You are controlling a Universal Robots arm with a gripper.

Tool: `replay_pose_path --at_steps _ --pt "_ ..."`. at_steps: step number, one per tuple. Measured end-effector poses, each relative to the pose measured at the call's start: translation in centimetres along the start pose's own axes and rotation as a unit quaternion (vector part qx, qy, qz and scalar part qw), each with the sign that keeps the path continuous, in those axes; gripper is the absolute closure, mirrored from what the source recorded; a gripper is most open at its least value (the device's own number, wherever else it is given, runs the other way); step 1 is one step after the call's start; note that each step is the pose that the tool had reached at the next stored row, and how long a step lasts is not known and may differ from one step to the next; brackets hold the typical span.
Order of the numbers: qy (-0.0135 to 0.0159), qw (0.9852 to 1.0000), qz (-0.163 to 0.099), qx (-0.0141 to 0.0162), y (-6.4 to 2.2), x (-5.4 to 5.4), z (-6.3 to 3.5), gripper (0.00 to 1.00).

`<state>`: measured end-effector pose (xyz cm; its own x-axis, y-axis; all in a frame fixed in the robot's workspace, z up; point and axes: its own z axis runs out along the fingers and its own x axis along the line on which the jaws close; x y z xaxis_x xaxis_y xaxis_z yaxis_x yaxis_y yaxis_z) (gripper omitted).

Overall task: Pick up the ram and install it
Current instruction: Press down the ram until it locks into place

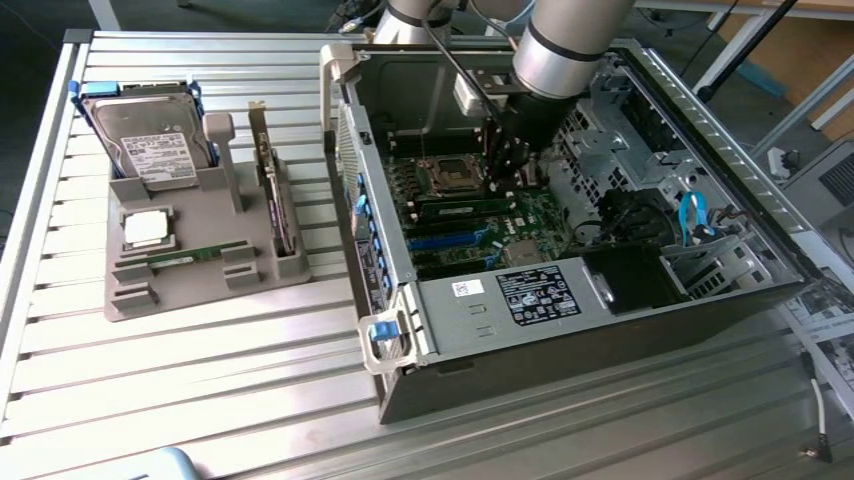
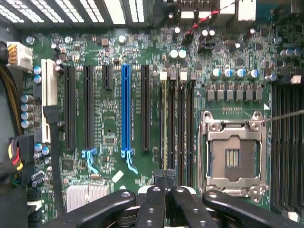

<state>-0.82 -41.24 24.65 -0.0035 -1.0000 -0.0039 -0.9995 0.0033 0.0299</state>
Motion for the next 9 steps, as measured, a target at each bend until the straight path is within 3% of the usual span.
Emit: replay_pose_path --at_steps 9 --pt "-0.0001 1.0000 0.000 0.0001 1.47 0.0 0.04 0.89"
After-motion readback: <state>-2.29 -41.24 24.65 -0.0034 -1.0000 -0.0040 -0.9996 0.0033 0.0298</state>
